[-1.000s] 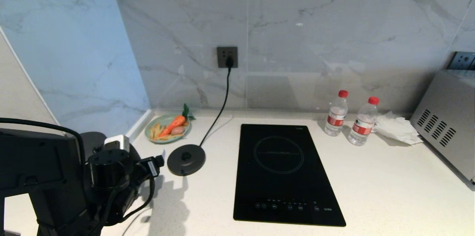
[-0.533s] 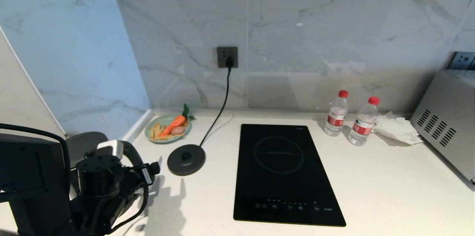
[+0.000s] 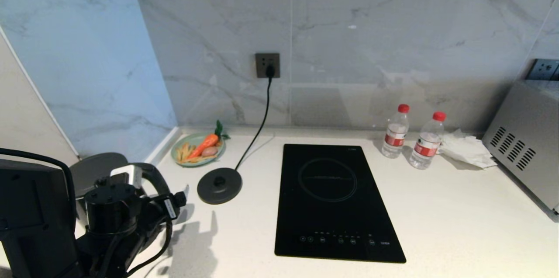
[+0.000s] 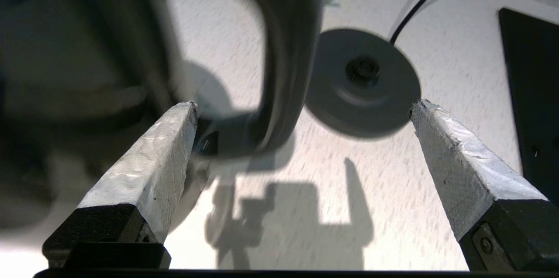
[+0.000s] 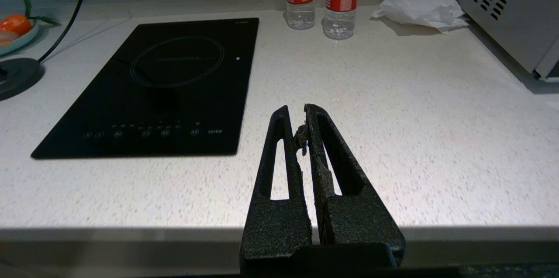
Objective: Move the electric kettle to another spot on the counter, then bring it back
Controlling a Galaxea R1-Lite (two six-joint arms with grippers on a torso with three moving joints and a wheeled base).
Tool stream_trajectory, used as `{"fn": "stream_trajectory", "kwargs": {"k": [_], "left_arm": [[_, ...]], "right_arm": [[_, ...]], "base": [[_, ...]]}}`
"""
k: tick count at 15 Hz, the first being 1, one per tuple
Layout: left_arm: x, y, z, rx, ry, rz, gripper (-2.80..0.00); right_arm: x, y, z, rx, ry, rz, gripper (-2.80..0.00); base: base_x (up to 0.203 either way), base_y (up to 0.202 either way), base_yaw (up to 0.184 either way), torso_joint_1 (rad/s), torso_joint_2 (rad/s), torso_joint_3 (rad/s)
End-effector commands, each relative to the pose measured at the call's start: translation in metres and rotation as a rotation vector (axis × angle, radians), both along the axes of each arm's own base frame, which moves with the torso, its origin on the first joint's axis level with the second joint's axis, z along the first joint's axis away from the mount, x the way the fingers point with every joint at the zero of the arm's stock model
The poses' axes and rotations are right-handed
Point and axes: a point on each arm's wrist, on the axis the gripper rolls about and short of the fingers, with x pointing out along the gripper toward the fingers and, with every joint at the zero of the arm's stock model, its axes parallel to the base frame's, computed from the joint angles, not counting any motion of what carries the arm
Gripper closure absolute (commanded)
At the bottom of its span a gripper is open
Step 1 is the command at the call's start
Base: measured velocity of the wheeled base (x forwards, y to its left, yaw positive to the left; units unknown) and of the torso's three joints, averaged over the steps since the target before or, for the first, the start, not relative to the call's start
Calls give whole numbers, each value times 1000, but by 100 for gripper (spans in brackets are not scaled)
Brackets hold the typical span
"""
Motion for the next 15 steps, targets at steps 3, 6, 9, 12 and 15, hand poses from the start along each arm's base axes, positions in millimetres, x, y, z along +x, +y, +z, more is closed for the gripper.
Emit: {"fn": "stream_trajectory", "kwargs": {"k": [3,6,9,12,15], "left_arm": [[1,0,1,-3,-12,2,-280],[1,0,2,-2,-16,3,-280],[-3,1,19,-18,-80,3,-280],[-18,7,62,-65,-249,-34,-280],[-38,20,100,3,-407,-71,-280]], "right_arm": [[0,0,0,0,4,0,0],[0,0,0,0,4,0,0],[0,0,0,0,4,0,0],[0,0,0,0,4,-1,0],[0,0,0,0,-1,-1,0]], "base": [[-191,0,-3,3,0,2],[-194,0,1,1,2,4],[-44,0,-2,-2,-2,1],[0,0,0,9,1,-4],[0,0,0,0,0,0]]}}
